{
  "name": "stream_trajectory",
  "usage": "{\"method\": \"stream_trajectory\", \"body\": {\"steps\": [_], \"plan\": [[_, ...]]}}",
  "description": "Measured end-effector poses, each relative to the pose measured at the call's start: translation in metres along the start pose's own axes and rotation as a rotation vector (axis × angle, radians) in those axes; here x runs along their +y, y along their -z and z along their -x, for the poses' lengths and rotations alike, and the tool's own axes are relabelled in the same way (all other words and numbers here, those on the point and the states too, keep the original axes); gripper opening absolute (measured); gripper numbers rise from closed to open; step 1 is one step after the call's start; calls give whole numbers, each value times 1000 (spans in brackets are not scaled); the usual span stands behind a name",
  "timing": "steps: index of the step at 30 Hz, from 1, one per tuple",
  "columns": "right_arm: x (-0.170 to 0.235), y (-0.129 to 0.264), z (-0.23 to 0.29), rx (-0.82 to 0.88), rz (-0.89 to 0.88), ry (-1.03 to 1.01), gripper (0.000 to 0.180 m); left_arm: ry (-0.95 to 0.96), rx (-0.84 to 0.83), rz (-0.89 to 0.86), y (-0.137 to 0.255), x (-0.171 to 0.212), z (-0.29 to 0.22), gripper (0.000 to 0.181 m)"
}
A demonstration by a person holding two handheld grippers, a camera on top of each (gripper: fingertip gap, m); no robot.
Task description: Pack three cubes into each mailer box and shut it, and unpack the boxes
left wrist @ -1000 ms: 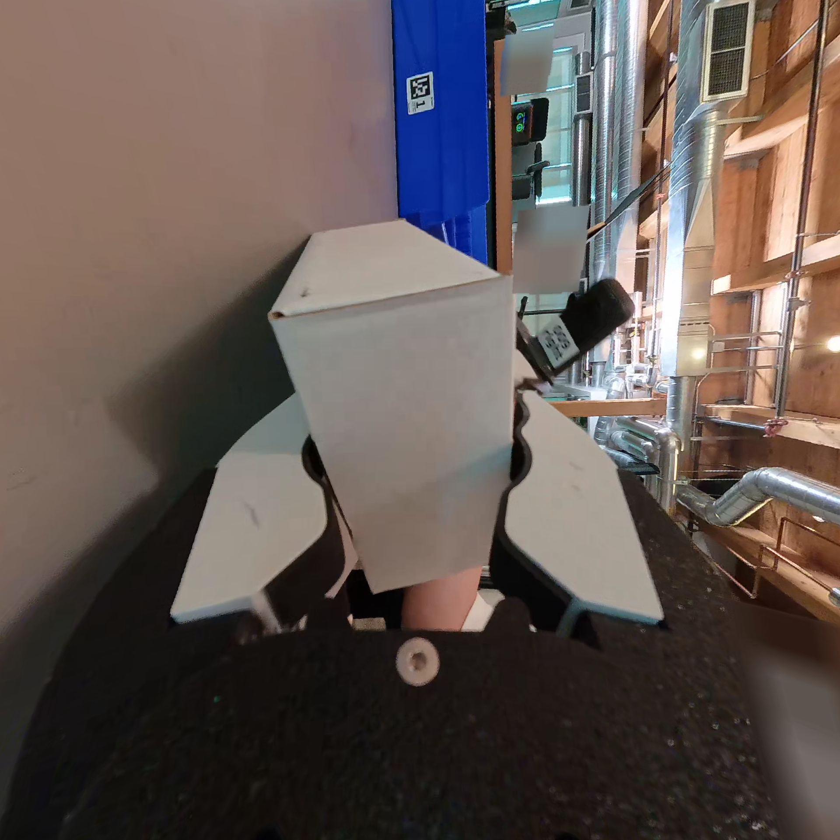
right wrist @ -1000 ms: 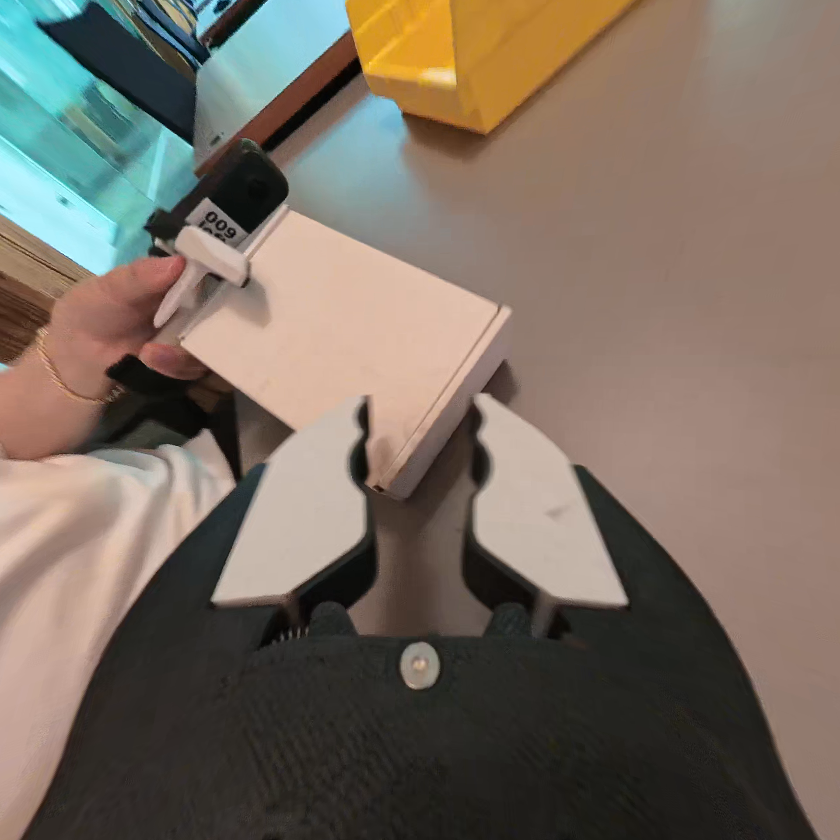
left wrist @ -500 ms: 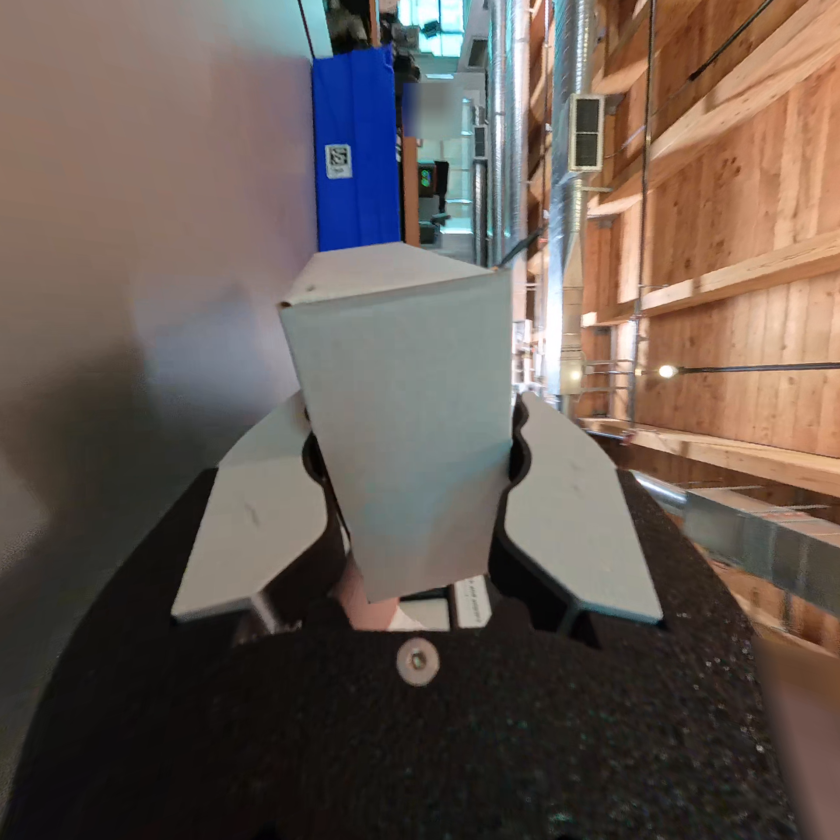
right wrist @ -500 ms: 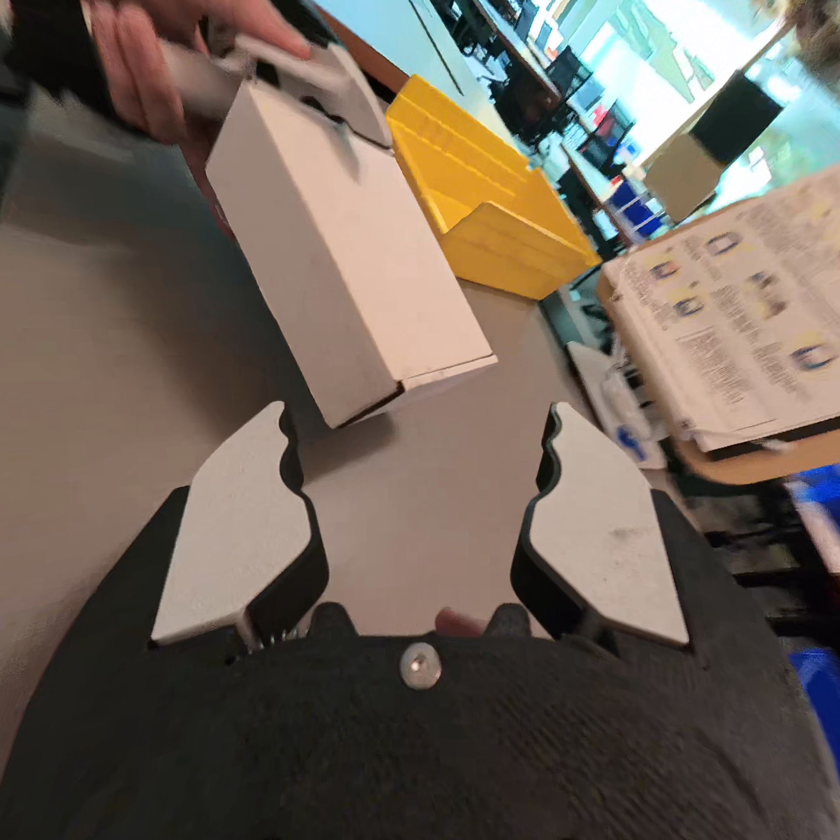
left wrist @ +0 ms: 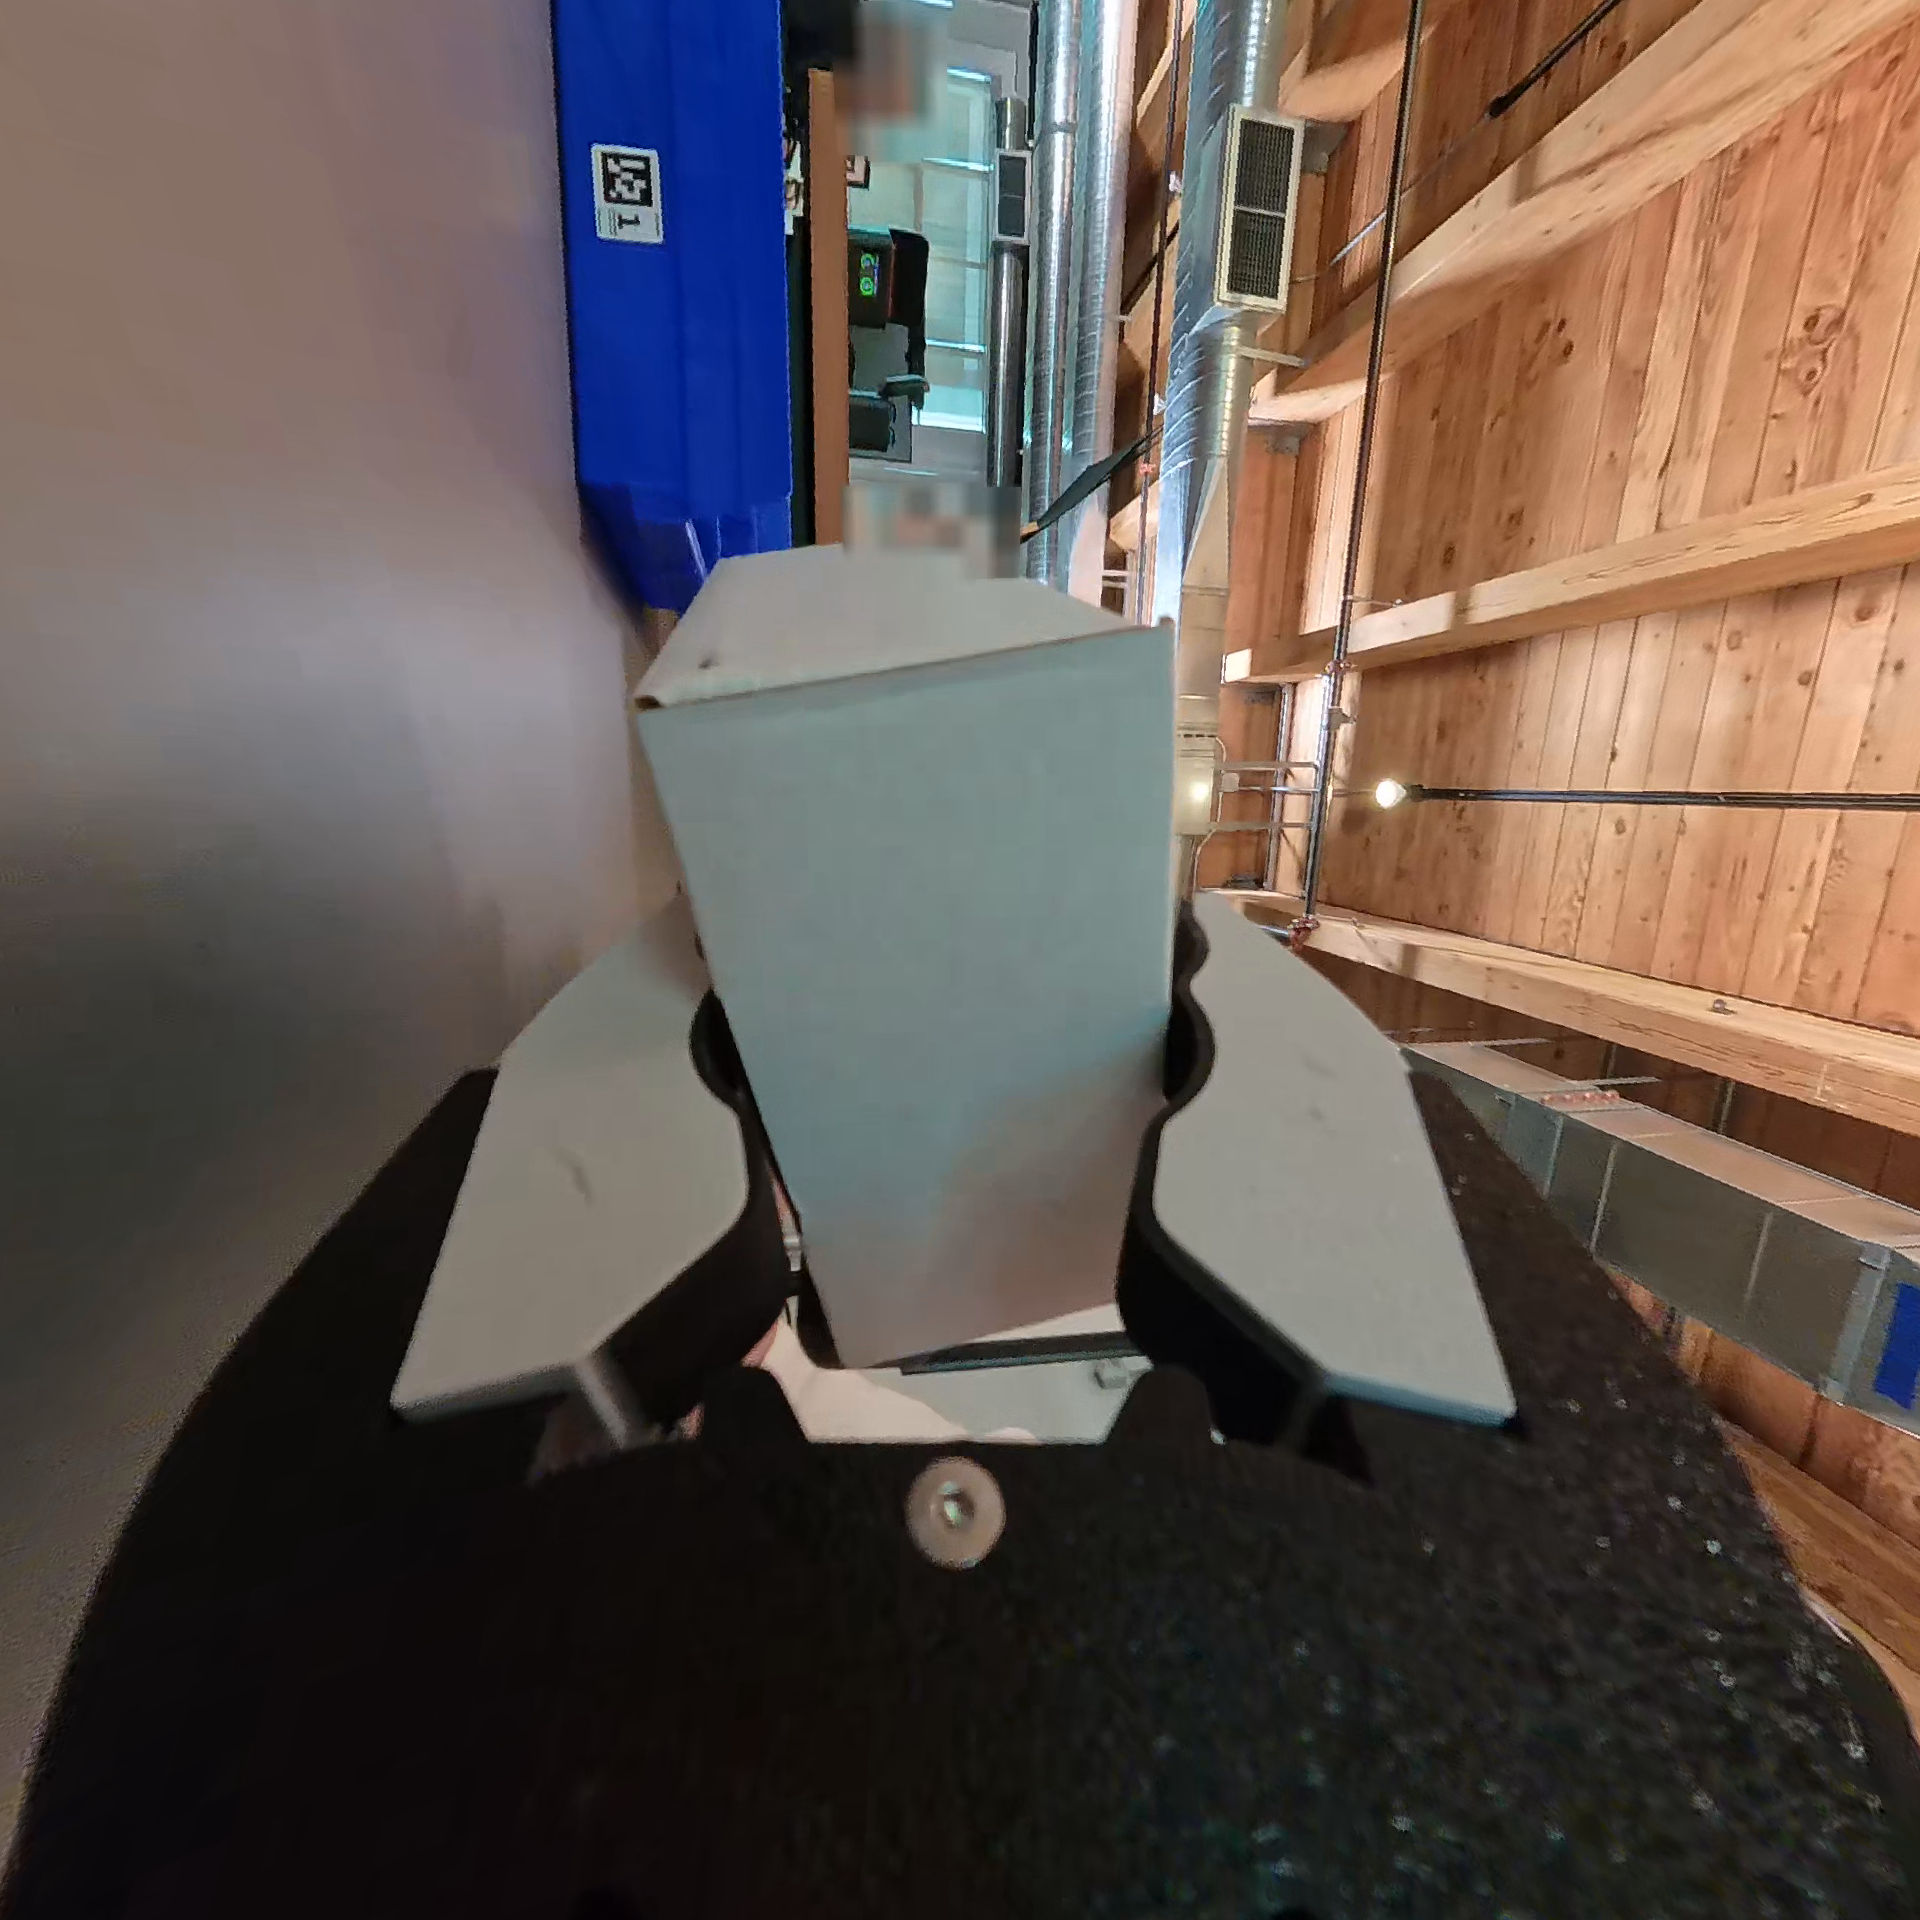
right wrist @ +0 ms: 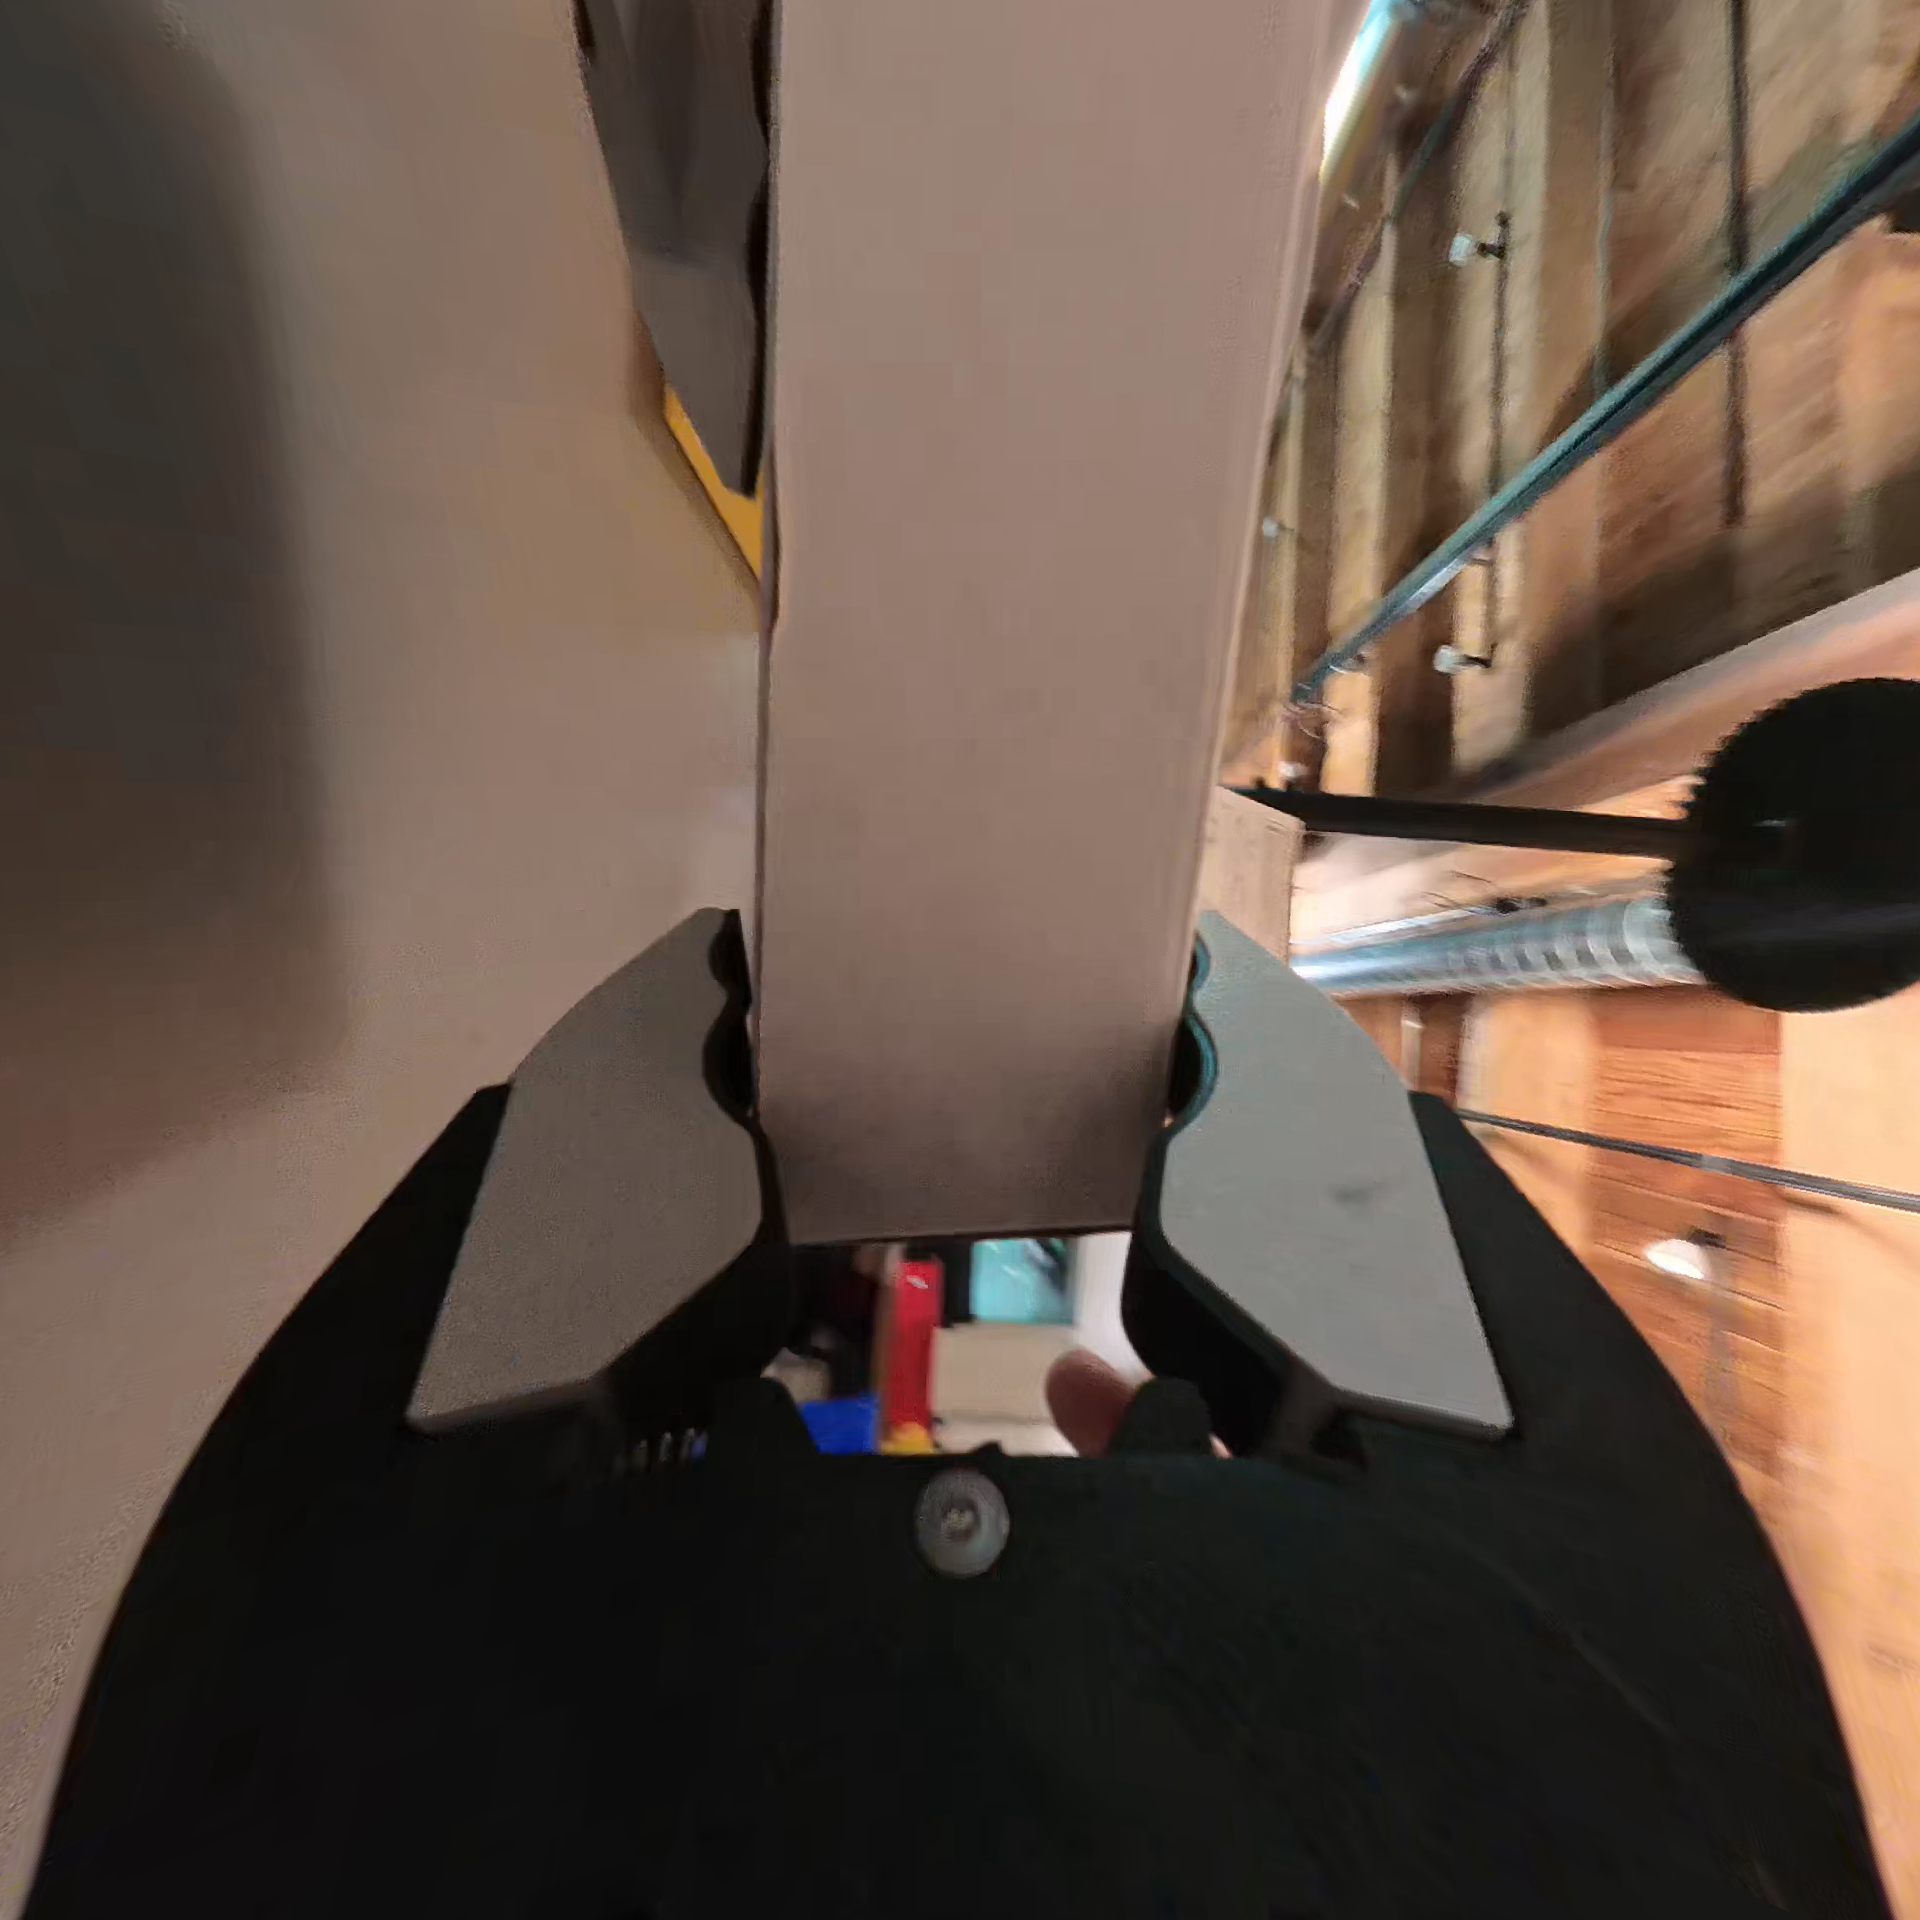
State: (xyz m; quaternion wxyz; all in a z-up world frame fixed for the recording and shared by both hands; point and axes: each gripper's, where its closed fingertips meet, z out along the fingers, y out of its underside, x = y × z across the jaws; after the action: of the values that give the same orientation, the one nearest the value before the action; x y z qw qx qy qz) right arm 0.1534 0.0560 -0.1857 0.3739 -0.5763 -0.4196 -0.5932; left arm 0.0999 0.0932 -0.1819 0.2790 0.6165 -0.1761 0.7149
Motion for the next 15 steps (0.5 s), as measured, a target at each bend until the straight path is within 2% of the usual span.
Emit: {"method": "stream_trajectory", "body": {"steps": [4,9,12,15], "plan": [[3,-1,-3,-10,47,-8,76,-55,2,28,2,1,-2,82],[-2,12,-8,-224,31,-196,76,-311,-83,49,15,1,-8,104],[4,21,-9,-420,4,-352,76,-503,-147,31,29,-3,-18,101],[11,32,6,-727,11,-513,76,-793,-290,-18,39,-11,-21,96]]}}
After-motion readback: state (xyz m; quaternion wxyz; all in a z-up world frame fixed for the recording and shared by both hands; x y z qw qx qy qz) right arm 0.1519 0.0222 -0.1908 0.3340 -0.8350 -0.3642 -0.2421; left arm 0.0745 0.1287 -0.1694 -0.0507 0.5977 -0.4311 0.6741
